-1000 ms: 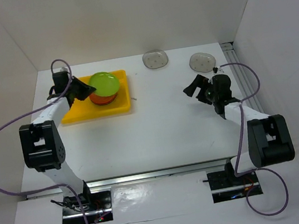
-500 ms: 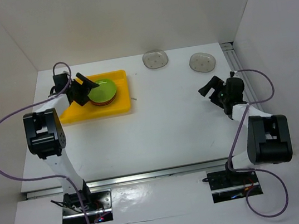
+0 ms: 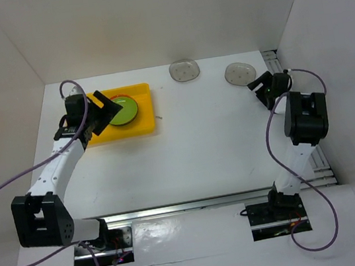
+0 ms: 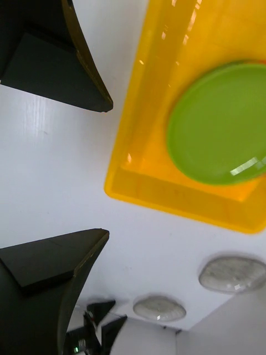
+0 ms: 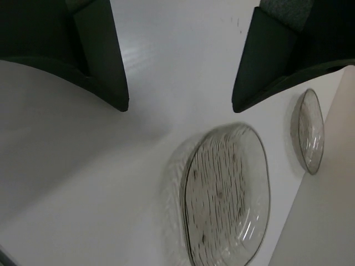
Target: Place the plates into the plastic bin on the countertop
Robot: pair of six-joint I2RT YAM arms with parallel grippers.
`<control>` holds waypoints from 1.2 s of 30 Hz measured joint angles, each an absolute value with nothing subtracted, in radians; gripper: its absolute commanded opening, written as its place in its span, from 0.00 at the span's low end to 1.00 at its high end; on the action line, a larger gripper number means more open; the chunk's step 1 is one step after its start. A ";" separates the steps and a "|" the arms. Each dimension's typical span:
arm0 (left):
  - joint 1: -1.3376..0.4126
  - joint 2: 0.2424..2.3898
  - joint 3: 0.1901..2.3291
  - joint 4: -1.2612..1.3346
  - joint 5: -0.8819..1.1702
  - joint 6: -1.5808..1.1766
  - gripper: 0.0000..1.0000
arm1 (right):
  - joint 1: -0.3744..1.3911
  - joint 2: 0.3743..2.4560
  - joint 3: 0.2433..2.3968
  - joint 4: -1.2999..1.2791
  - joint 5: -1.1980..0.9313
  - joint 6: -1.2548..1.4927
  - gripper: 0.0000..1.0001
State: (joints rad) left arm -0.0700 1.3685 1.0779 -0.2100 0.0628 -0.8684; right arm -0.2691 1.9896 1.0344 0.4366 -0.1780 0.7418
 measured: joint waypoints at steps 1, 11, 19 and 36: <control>-0.070 1.351 1.050 -0.218 0.058 -0.868 1.00 | -0.269 2.022 1.076 0.443 -0.181 0.742 0.80; -0.092 1.339 0.973 -0.295 0.031 -0.867 1.00 | -0.243 2.235 1.377 0.353 -0.150 0.713 0.30; -0.146 1.311 0.968 -0.287 0.055 -0.838 1.00 | -0.210 2.257 1.438 0.251 -0.112 0.720 0.00; -0.587 1.727 1.341 -0.104 0.159 -0.738 0.94 | 0.109 1.225 0.603 0.192 -0.087 0.721 0.00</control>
